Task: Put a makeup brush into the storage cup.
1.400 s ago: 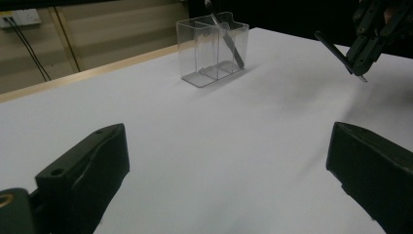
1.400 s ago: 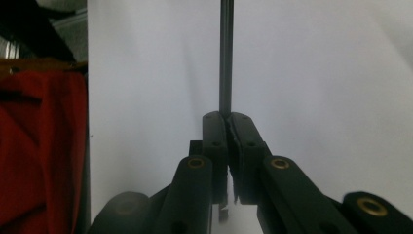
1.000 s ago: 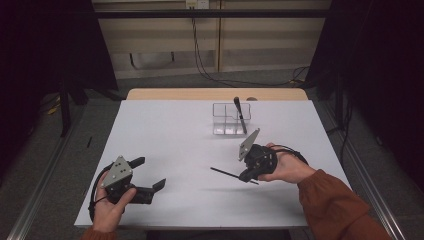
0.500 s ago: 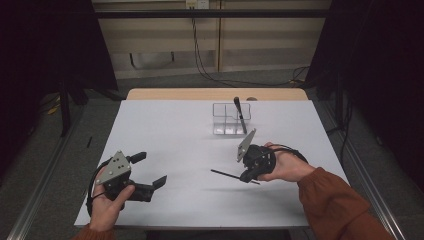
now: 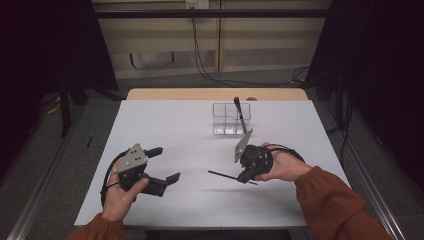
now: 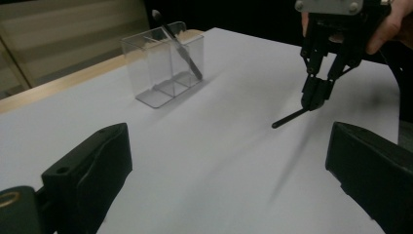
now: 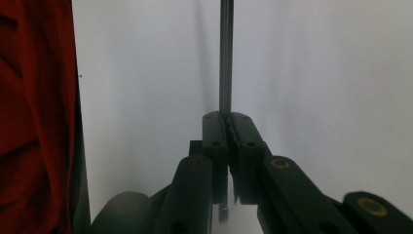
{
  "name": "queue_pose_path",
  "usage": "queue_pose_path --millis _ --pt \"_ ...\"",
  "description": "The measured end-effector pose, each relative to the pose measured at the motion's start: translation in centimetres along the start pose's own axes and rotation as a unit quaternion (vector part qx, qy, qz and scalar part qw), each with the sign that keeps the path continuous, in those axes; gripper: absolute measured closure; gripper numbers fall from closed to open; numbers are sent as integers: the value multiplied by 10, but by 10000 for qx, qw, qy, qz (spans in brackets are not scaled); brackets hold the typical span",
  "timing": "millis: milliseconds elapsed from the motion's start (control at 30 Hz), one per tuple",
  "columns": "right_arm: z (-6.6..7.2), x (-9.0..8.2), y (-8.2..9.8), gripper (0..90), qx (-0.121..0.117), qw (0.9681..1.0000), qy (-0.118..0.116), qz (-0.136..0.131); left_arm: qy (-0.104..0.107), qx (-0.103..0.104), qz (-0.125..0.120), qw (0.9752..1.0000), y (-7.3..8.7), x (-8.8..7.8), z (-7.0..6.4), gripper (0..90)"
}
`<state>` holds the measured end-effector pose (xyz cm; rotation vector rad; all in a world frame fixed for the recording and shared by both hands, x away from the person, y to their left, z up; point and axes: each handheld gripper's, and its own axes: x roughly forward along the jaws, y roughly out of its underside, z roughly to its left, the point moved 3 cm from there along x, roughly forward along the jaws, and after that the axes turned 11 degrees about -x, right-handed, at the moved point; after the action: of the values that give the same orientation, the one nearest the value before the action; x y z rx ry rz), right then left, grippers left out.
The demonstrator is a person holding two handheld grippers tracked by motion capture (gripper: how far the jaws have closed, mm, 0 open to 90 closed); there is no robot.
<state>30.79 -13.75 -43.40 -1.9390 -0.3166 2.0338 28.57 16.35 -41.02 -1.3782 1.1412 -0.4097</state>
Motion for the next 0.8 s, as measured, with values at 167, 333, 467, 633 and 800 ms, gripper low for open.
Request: queue_pose_path --millis 167,333,467,633,800 --pt "0 0 1 863 -12 10000 -17 19 293 155 245 9992 -6 11 -11 37" --pt "1 0 0 863 -4 10000 -54 14 475 306 482 9972 -12 25 -20 36" --pt "0 1 -1 862 8 9999 -91 72 551 379 668 9955 -14 35 -24 38" --pt "-1 1 -1 862 17 9999 -107 73 613 423 912 9930 -16 48 -30 37" --pt "0 1 -4 863 -119 9997 -129 162 633 559 1155 9897 -20 56 -31 32"
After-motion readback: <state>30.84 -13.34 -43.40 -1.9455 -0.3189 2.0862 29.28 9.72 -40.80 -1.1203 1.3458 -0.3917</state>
